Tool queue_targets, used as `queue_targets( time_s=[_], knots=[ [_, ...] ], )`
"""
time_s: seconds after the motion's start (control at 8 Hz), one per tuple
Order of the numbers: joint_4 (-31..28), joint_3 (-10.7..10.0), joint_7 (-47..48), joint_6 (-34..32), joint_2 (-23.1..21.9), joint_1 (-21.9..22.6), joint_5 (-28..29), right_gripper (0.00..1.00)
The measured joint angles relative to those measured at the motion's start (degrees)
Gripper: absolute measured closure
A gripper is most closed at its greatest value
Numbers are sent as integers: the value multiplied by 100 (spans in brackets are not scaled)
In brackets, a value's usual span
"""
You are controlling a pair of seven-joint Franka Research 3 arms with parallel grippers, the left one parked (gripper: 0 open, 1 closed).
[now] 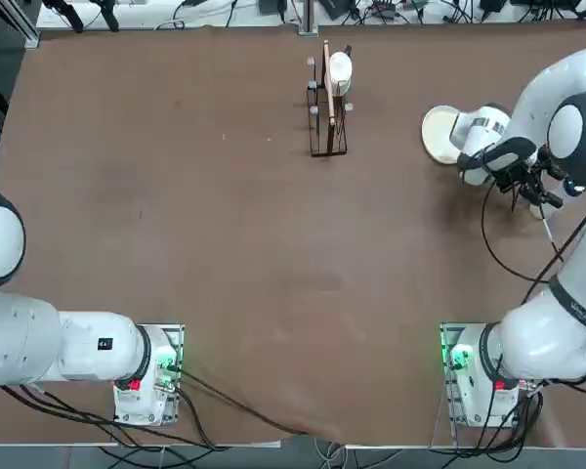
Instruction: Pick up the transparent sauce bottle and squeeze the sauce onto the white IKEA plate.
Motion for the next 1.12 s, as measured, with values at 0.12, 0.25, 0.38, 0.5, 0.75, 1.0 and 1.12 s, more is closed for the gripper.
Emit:
queue_targets(
  time_s=[0.12, 0.25, 0.38, 0.5, 0.75, 1.0, 1.12],
  knots=[
    [-24, 1, 29, 29, 1, -25, -17, 0],
    [-38, 0, 73, 43, 3, -55, -79, 0],
    [-56, 0, 104, 59, 21, -107, -201, 0],
    [-68, -1, 129, 97, 69, -188, -347, 0],
    [-68, -2, 160, 236, 165, -361, -535, 0],
    [-68, -2, 230, 322, 206, -465, -662, 1],
    [-68, -3, 282, 335, 227, -529, -770, 4]
  ],
)
